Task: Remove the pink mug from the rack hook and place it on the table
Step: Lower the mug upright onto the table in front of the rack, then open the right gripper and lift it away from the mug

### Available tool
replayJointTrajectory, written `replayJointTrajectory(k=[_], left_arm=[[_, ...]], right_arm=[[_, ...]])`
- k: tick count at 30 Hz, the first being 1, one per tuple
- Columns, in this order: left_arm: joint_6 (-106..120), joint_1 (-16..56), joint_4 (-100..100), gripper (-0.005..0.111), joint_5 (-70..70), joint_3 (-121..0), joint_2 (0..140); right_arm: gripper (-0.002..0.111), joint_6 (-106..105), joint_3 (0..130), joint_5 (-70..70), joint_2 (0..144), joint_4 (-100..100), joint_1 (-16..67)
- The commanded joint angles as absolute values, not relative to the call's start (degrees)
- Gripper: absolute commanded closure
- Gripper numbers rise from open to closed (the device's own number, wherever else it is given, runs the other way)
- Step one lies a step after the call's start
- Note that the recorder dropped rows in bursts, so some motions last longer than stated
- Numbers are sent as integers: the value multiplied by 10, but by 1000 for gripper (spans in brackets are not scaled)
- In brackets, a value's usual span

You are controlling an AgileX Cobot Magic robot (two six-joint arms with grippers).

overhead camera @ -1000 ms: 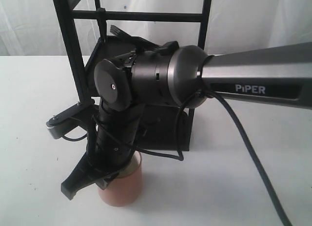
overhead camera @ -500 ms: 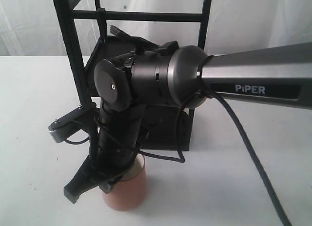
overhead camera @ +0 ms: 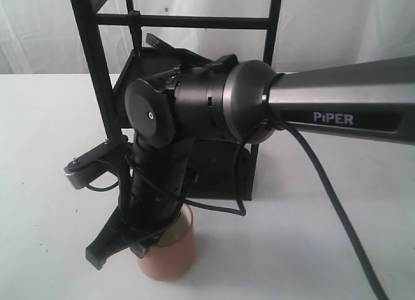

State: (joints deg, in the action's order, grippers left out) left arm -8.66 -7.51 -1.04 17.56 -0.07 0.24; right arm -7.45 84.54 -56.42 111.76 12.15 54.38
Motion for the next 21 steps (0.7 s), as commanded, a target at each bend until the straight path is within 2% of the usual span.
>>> replayJointTrajectory(k=[1, 7, 16, 21], left_arm=[[-90, -72, -10, 107, 192, 0, 0], [-90, -72, -10, 107, 192, 0, 0], [-90, -72, -10, 107, 192, 0, 0], [-90, -72, -10, 107, 192, 0, 0]], right_arm=[[89, -74, 845, -562, 1115, 118, 542], [89, -74, 848, -568, 1104, 112, 542], [90, -71, 862, -597, 990, 100, 542], [90, -74, 860, -700, 929, 55, 542]])
